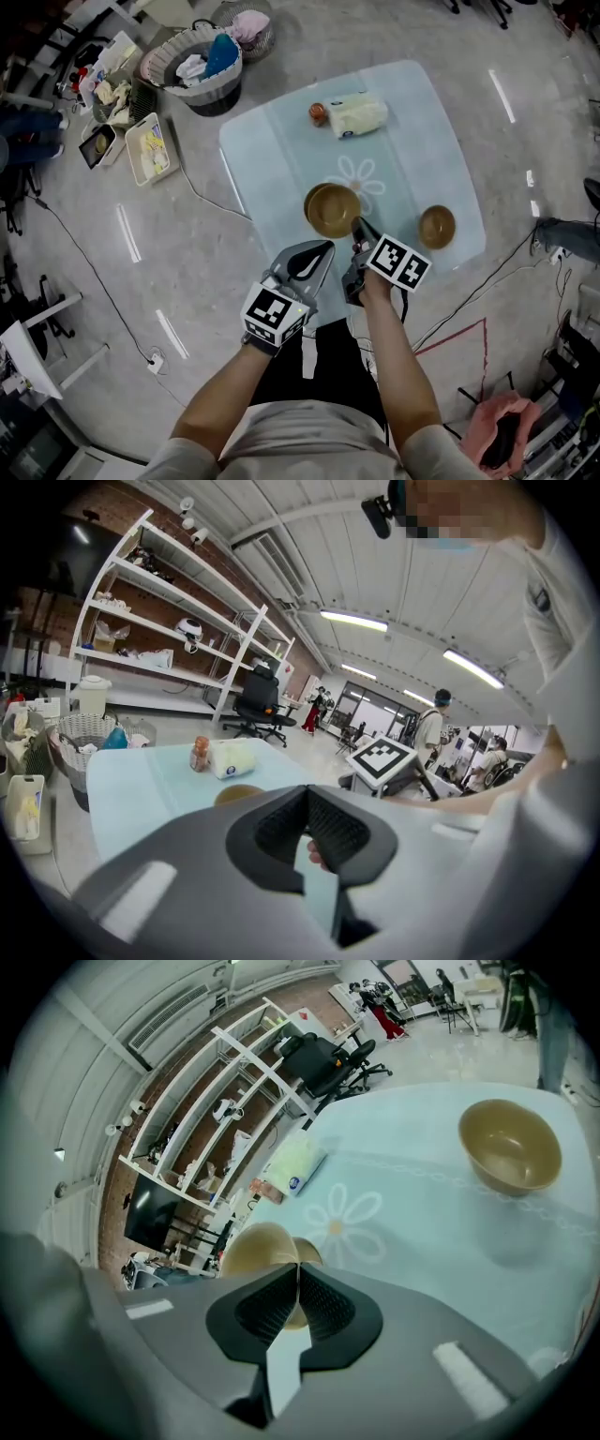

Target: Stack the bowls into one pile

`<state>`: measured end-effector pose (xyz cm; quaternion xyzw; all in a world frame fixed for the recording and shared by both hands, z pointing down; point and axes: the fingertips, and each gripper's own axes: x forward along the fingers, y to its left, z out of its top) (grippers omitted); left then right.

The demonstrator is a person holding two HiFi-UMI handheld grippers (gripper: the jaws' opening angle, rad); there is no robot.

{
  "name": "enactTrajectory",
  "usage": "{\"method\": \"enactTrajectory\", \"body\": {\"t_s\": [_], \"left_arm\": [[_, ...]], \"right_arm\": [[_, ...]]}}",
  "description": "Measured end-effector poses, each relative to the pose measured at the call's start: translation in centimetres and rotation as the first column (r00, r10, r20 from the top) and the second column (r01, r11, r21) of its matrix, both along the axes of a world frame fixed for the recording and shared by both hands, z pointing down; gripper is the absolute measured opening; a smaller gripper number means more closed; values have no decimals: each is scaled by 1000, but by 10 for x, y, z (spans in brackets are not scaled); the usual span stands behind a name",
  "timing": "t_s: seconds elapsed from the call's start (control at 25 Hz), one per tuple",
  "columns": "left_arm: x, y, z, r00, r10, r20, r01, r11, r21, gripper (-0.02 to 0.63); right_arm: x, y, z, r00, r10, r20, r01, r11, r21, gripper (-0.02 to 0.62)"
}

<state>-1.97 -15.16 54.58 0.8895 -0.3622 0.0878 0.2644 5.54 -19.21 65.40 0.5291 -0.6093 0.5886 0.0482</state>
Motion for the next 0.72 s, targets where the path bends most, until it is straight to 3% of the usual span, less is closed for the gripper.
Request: {"method": "enactTrajectory", "body": {"t_s": [0.36,0.56,0.72], "left_arm": [[-20,-12,11,1000,-21,-8,21,1000,-18,6],[-24,-15,16,1000,-22,-12,22,999,-25,6],[-19,-14,17,1000,-13,-13,13,1000,-26,6]], "right_arm": [[-25,-13,19,999,-52,-7,52,999,-10,20],[-22,-12,28,989,-101,-108,100,995,-17,25],[-17,-11,26,967,-156,-202,158,987,-9,71]]}}
